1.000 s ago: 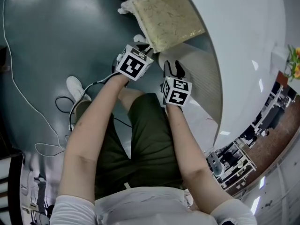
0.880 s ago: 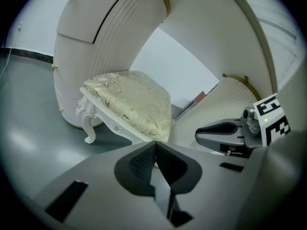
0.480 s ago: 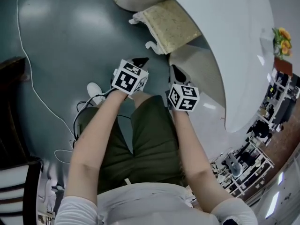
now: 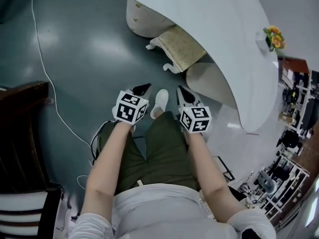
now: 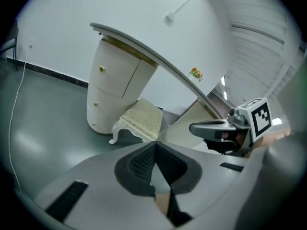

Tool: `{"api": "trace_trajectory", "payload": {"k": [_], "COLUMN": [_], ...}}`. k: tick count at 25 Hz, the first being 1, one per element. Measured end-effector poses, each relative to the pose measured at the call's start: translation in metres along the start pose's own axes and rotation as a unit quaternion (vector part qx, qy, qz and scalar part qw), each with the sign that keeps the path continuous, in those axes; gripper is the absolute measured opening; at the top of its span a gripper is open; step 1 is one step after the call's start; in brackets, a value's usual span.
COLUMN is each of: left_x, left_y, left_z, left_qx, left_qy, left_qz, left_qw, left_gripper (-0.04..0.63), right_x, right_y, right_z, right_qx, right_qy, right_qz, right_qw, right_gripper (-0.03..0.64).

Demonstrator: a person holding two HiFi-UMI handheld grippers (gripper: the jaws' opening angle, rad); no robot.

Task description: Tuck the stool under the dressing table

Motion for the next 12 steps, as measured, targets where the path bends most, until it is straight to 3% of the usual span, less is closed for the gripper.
{"api": "trace_trajectory", "payload": {"k": [5,12], "left_x": [0.006,0.038], "left_y": [0.065,0.146], "left_z": [-0.016,-0.054], "left_qx": [0.016,0.034], "left_qy": [0.007,-0.041], "left_qz": [-0.01,-0.021], "left_qw": [0.9998,0.9983], "left_gripper": [0.003,0.003], "right_x": [-0.047,-0.094], "right_y": [0.036,0.093], "right_z": [-0.037,-0.09], "right_qx": [0.022,0.064], "right_qy": [0.011,0.011], "right_qz": [-0.03,-0.059], "right_qw": [0.999,0.996], "right_gripper": [0.009,0.009]}}
Point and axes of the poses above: the fingertips, and each gripper's own axes: y backward along the fingers, x to its right, z out of its underside, the point moved 1 cm from there along y, backward along the fingers, and after that the axes turned 1 degree about z, right-handed, at the moved point
